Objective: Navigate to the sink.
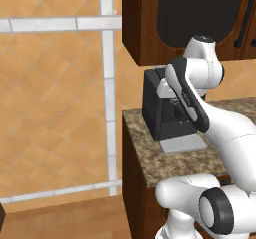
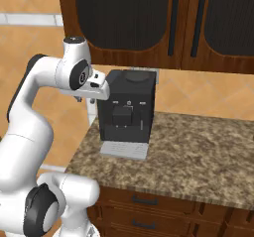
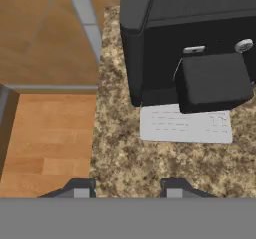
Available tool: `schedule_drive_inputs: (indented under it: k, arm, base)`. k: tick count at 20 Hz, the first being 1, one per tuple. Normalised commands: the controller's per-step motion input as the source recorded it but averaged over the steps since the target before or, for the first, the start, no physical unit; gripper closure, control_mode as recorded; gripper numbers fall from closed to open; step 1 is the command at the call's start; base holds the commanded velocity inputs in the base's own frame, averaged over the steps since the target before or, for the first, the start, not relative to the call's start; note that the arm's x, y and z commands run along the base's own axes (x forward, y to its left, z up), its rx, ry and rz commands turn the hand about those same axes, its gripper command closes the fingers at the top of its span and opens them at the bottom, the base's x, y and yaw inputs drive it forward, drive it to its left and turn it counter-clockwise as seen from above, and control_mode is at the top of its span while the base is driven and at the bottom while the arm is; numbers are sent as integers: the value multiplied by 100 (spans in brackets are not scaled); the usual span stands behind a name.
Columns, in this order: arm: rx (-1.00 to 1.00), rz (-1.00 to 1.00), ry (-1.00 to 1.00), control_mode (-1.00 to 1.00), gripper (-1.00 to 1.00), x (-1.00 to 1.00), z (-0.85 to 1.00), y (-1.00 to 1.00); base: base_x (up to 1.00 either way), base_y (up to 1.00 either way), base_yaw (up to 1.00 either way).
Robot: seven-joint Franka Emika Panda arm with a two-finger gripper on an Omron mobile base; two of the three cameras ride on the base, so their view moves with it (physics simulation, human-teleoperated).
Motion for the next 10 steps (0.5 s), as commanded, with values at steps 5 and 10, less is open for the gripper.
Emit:
schedule_drive_inputs:
  k: [5, 10]
  arm:
    - [0, 0, 0, 100, -100, -1, 0, 0]
    - [0, 0, 0, 100, -100, 0, 0, 0]
  base:
    - [-57, -10, -2]
    - [-59, -8, -36]
